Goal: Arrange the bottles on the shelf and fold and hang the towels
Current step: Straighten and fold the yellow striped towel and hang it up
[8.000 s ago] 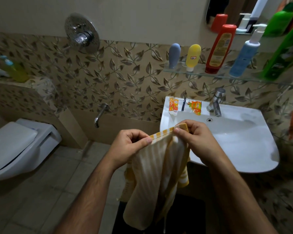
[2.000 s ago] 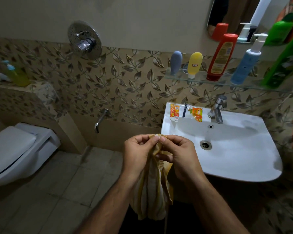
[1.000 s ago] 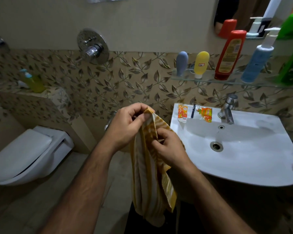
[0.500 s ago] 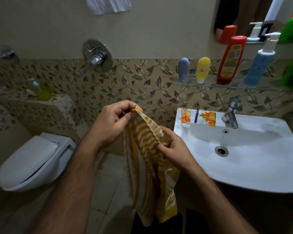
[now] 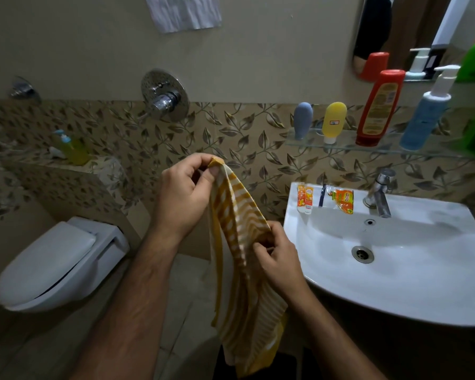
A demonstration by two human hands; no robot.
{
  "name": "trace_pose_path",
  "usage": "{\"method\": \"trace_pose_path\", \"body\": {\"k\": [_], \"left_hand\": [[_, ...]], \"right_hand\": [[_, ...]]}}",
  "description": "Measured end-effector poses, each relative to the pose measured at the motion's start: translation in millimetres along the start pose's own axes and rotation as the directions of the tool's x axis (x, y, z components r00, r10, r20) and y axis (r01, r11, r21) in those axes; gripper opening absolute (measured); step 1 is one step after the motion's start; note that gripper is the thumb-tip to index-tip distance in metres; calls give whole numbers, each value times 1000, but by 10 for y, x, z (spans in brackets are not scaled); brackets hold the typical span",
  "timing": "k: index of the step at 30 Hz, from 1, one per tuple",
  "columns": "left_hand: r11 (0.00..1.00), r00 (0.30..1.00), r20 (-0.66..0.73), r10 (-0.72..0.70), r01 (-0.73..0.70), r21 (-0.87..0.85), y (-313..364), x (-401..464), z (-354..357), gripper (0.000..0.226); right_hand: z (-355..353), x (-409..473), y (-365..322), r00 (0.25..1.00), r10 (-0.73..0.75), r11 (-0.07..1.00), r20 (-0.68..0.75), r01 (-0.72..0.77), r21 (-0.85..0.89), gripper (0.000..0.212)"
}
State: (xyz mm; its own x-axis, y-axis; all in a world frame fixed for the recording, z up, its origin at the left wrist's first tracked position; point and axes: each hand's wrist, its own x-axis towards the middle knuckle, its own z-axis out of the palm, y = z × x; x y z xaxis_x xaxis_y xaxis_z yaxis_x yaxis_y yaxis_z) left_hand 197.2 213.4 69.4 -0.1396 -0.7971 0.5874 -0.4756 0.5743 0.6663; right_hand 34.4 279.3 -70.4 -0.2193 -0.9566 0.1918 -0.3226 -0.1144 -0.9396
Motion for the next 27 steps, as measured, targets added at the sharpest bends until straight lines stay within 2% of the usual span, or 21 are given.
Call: {"method": "trace_pose_path", "body": {"k": [2, 4, 9, 13, 17, 22, 25, 27], "left_hand": [[1000, 999, -38, -22, 22, -18, 6, 26, -2, 15], [998, 998, -45, -51, 49, -43, 14, 38, -9, 15], [988, 994, -37, -107, 102, -120, 65, 25, 0, 13], [979, 992, -18, -124, 120, -167, 105, 28, 0, 13], [973, 993, 0, -118, 115, -201, 133, 29, 7, 13], [968, 987, -7, -160, 156, -194, 30, 39, -31, 14], [970, 981, -28, -192, 186, -157, -79, 24, -9, 13], [969, 972, -53, -230, 223, -107, -190, 25, -9, 13]], "right_hand": [[43, -18, -8, 998, 19, 994, 54, -24, 104, 43], [78, -34, -7, 998, 26, 996, 58, -31, 86, 59], [220, -50, 21, 999, 34, 999, 35, -33, -12, 66], [301, -50, -31, 993, 4, 990, -116, -19, -137, 60], [316, -11, -16, 993, -3, 983, -118, -18, -182, 50], [251, 15, 114, 987, 52, 997, -150, -60, -52, 22], [173, 2, 159, 985, 112, 992, -134, -102, 76, 21], [90, -21, 166, 991, 82, 992, -110, -70, 105, 17]]}}
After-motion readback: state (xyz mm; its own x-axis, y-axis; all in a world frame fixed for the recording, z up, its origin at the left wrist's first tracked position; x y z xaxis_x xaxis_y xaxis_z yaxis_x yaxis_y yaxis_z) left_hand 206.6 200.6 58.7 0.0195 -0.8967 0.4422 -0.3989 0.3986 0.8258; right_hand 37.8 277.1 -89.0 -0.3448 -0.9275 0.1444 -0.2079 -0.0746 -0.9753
